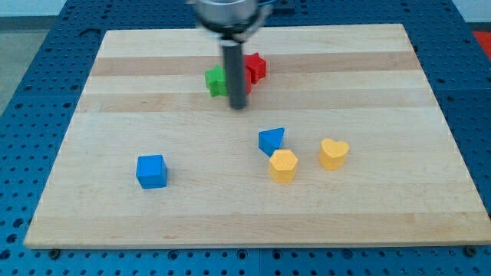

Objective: Push the triangle into the blue cube

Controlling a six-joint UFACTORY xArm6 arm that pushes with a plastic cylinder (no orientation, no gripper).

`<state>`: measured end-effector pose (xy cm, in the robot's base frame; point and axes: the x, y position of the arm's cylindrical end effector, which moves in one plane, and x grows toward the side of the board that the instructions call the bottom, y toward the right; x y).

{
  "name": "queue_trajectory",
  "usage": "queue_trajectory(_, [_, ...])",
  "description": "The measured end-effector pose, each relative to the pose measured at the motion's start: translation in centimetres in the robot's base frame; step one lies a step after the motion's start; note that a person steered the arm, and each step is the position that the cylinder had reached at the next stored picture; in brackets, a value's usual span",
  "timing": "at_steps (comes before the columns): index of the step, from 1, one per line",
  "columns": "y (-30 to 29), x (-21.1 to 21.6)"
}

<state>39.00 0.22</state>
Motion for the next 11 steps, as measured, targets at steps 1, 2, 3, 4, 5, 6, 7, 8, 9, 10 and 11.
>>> queue_trajectory(1, [6.1,1.3])
queue_trajectory(2, [7.2,4.3])
queue_trajectory(3, [7.0,7.1])
queue_trajectory(4, [5.0,8.7])
queue_trajectory(5, [0.8,8.8])
queue_trajectory(6, [-3.9,8.8])
queue_trajectory(7, [-7.6,8.8])
queue_trajectory(8, [-10.5,8.8])
queue_trajectory(9, [-11.3,8.1])
queue_trajectory(10, [-11.5,4.7])
queue_trajectory(11, [-13.1,4.8])
